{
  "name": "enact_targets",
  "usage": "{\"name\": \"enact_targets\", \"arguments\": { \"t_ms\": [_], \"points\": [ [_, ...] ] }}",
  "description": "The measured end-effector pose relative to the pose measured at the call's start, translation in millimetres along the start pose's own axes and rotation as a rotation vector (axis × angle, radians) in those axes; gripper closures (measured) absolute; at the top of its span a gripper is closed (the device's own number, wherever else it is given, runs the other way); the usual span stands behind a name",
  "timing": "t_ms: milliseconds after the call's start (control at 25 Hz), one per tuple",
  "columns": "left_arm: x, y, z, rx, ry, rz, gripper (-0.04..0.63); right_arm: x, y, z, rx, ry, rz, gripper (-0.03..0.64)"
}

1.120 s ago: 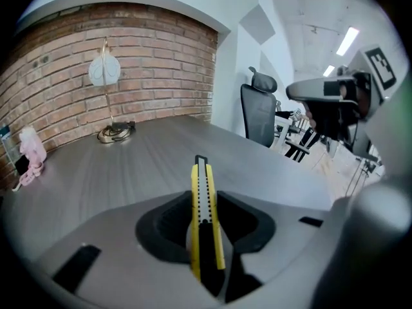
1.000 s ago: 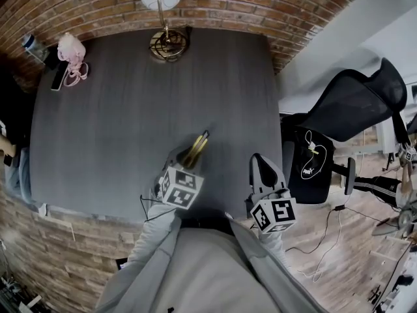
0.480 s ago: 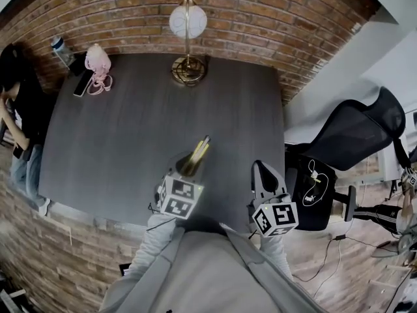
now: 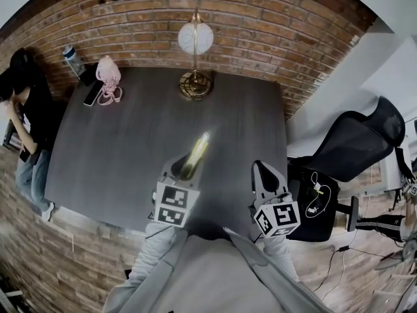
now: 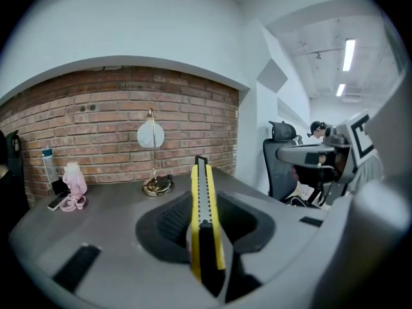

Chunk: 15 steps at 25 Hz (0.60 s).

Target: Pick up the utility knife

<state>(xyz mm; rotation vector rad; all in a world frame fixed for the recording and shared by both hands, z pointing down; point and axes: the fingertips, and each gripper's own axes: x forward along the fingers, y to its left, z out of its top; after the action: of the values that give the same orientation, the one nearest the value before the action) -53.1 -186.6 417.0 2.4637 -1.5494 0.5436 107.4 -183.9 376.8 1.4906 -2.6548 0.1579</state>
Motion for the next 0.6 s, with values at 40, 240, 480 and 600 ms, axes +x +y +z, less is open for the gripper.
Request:
{"name": "enact_targets", "arguments": {
  "t_ms": [40, 240, 480, 600],
  "points": [
    [-2, 2, 4, -0.004, -0.012, 0.003, 0.465, 1, 1, 4, -0.009, -0.006, 0.004, 0.598],
    [-12, 10, 19, -0.031, -0.071, 0.027, 0.465, 7, 5, 18, -0.046, -0.026, 0.021, 0.598],
    [-28, 25, 32, -0.069, -0.132, 0.060, 0.465, 8, 4, 25, -0.060, -0.039, 0.015, 0.598],
    [-37, 35, 38, -0.102, -0.163, 0.078, 0.465, 9, 2, 27, -0.064, -0.043, 0.009, 0.598]
  ]
}}
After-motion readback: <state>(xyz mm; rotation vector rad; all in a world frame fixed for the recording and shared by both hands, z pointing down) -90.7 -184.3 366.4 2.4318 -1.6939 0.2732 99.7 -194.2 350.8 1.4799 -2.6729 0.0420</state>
